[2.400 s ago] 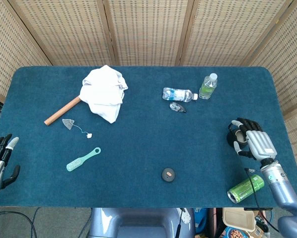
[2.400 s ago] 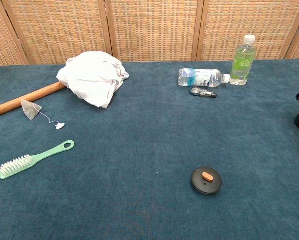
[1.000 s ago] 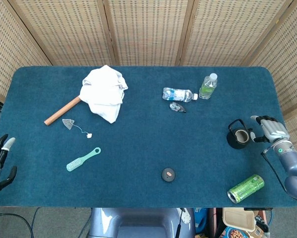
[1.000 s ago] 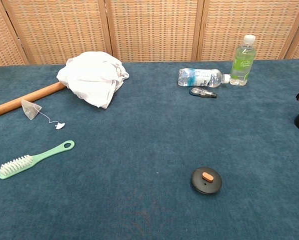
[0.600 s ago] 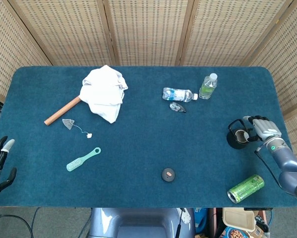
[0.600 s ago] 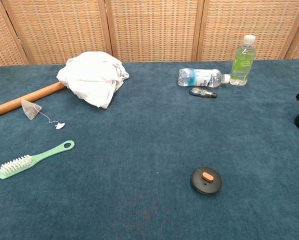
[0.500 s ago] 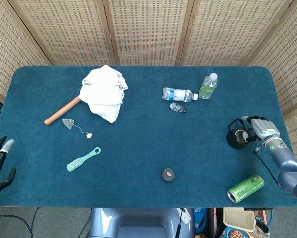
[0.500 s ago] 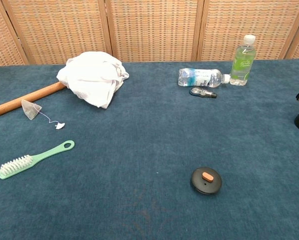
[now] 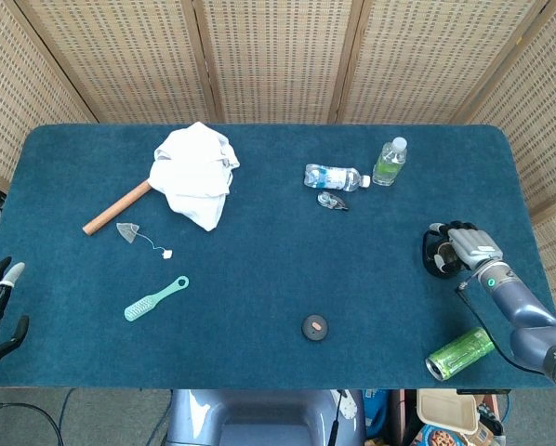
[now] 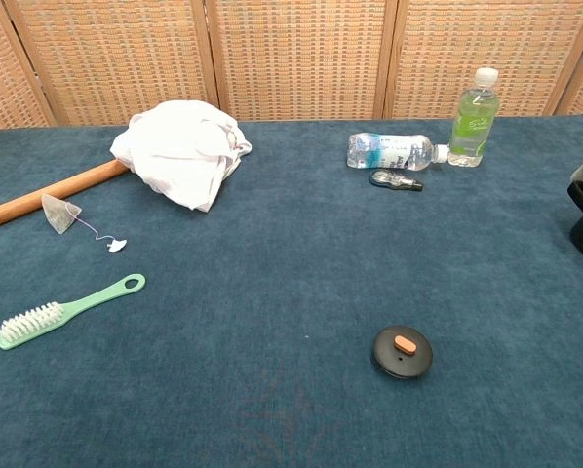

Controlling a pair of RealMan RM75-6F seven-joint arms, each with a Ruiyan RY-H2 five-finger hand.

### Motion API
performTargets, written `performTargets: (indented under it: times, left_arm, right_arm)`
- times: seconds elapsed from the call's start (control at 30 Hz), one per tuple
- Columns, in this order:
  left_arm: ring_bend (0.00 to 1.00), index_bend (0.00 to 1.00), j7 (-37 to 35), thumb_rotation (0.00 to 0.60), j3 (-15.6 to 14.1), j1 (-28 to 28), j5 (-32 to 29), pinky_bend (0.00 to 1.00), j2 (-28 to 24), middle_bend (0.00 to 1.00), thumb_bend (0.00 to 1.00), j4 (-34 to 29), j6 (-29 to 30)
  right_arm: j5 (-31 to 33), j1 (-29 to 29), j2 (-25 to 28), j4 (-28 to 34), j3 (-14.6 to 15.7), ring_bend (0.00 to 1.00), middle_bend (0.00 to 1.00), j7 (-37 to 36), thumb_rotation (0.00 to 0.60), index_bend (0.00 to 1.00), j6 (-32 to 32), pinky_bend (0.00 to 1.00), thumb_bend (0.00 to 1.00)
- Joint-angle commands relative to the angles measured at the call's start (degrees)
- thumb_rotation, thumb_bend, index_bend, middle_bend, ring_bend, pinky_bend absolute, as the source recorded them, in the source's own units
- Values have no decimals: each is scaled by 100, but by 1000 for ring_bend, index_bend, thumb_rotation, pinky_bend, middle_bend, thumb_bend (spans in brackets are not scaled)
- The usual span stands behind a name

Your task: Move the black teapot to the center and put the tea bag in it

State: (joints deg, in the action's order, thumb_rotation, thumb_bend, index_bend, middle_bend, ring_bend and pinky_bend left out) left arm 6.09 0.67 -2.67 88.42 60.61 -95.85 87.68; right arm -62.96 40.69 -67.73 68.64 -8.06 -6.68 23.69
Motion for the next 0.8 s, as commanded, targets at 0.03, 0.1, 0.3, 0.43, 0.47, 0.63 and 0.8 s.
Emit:
performTargets:
  times: [0.03,0.1,0.3,0.43,0.47,0.63,0.8]
  left_arm:
    - [0,32,2,600,4,-7,-4,0,5,0,478,5,-12]
    - [0,33,1,600,3,-13,-6,0,12,0,479,8,-25]
    - [0,32,-13,600,9,-24,-24,0,43,0,478,35,-51]
    - [0,33,-17,600,4,-31,-27,0,57,0,478,56,-72]
    - [0,33,-18,600,5,-32,-29,0,60,0,478,59,-76]
    - [0,32,-30,600,2,-42,-29,0,79,0,478,75,-95]
    - [0,32,-47,600,4,-52,-34,0,102,0,478,91,-112]
  right_arm:
    - [-120,6,122,302,7,24,214,-4,463,141,91,57,691]
    - [-203,6,209,525,15,24,215,-6,462,141,131,57,691]
    - [-535,10,514,1240,78,24,225,7,464,153,231,57,691]
    - [-714,-18,661,1521,154,24,232,49,451,161,328,52,691]
    - [-748,-20,694,1576,173,24,233,59,448,163,343,49,691]
    - [-905,-75,871,1842,302,24,249,149,403,180,464,41,691]
    - [-984,-155,934,1950,312,24,247,136,394,181,728,41,691]
